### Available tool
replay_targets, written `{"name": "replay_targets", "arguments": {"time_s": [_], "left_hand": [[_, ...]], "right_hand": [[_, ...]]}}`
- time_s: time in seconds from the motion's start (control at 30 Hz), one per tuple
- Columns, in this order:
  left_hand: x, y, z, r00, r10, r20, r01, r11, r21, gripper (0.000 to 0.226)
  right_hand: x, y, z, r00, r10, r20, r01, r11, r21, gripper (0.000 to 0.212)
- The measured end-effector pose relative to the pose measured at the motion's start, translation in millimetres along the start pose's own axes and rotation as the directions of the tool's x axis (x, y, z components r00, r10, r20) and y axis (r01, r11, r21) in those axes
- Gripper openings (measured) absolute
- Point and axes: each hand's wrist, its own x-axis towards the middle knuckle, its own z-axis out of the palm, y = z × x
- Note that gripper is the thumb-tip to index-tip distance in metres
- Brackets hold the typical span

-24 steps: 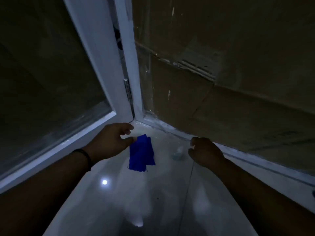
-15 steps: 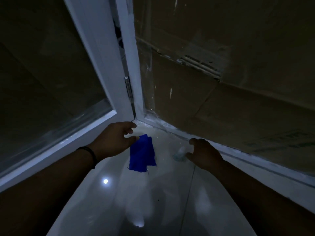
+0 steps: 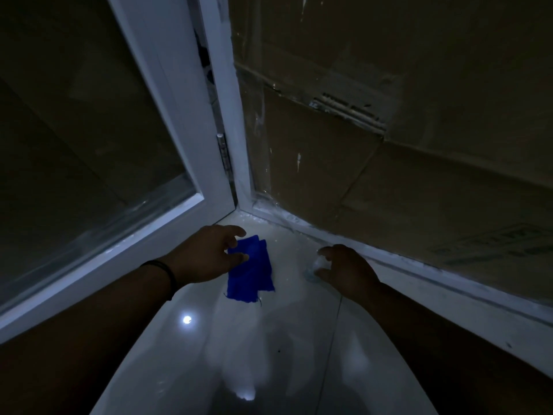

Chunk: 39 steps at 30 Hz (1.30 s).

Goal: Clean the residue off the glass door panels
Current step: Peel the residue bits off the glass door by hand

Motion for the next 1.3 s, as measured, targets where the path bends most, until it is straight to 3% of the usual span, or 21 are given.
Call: {"name": "replay_targets", "arguments": {"time_s": [0.47,0.67,0.8,1.0,1.13,1.3], "left_hand": [[-7,-6,-8,0.999,-0.008,-0.053,0.006,1.0,-0.028,0.052],[-13,-8,-14,0.994,-0.018,-0.109,0.014,0.999,-0.036,0.053],[-20,-11,-21,0.988,-0.022,-0.153,0.015,0.999,-0.05,0.052],[-33,-19,-35,0.958,-0.048,-0.281,0.018,0.994,-0.106,0.049],[-42,-21,-42,0.929,-0.077,-0.363,0.025,0.989,-0.146,0.052],[-53,-23,-49,0.879,-0.08,-0.471,-0.001,0.986,-0.17,0.048]], "right_hand": [[2,-10,-4,1.0,0.013,-0.017,-0.013,1.0,-0.028,0.021],[5,-27,-4,0.987,0.059,-0.147,-0.025,0.975,0.222,0.018],[10,-48,-10,0.971,0.153,-0.181,-0.048,0.875,0.481,0.014],[10,-95,-30,0.964,0.151,-0.217,0.038,0.734,0.678,0.029],[12,-127,-37,0.99,0.13,-0.059,-0.035,0.621,0.783,0.021],[18,-154,-38,0.978,0.133,0.159,-0.199,0.388,0.9,0.036]]}}
